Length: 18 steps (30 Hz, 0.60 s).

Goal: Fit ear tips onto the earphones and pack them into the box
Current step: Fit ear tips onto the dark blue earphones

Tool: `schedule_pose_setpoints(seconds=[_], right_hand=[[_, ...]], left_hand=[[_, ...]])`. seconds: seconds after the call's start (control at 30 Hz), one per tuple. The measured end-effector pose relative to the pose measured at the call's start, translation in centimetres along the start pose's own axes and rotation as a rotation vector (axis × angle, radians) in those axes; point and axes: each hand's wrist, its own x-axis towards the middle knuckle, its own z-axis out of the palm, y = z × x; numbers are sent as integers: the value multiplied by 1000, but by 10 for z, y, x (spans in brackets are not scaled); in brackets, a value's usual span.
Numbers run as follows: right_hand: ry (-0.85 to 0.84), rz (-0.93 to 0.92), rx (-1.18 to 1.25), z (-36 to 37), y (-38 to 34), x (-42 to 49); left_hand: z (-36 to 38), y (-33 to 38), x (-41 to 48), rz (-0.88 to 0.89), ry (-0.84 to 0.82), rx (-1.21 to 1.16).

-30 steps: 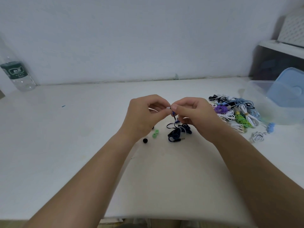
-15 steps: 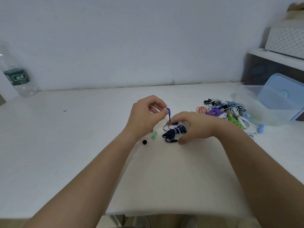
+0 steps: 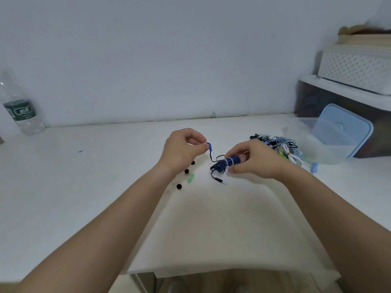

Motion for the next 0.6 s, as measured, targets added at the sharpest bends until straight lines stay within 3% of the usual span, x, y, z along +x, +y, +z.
schedule_pose_setpoints(seconds=[0.17,0.3,0.6], right_hand=[[204,21,384,-36,-2,-18],[375,53,533,-73,7,-20],[719,160,450,-164,62,-35]], left_hand=[[27,30,-2,-79,-48,-139],[70,66,10,-21,-71,-148],[189,129,52,97,-145,-77]])
